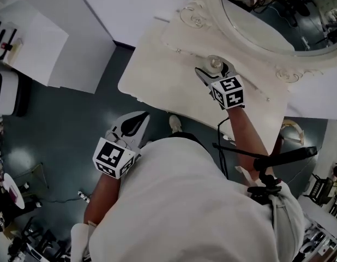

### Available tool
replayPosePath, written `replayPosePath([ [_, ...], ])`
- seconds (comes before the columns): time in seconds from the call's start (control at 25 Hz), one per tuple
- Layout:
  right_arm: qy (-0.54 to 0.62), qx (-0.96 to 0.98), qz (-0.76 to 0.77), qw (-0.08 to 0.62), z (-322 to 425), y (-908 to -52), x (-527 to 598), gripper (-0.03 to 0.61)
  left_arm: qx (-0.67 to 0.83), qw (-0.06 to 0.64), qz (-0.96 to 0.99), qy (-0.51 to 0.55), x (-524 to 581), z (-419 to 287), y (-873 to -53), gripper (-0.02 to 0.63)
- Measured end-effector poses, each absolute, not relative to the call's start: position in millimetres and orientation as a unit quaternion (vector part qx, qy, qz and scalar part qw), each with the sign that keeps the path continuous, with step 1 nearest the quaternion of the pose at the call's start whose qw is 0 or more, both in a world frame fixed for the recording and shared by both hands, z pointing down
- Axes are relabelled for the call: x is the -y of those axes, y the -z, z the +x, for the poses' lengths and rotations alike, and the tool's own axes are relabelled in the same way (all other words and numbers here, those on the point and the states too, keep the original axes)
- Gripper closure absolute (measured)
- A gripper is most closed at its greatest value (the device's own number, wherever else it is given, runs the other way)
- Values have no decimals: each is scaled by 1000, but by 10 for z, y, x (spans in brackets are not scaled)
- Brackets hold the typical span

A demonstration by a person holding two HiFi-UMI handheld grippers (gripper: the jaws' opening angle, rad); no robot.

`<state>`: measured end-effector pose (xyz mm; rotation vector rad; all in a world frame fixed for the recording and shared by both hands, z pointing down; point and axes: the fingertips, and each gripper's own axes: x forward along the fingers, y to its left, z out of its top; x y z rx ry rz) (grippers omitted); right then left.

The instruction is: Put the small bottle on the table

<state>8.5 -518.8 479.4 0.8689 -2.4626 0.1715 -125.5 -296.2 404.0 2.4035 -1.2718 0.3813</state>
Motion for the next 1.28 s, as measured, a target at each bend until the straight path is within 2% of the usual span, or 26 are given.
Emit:
replayPosePath([
  [0.6,-80,904,316,277,-232,-5522,6682,240,556,234,783,-152,3547,-1477,-4038,611],
  [1.28,-74,896,322,297,-307,-5768,6944,239,584,245,757,-162,3557,-1501,-4083,611],
])
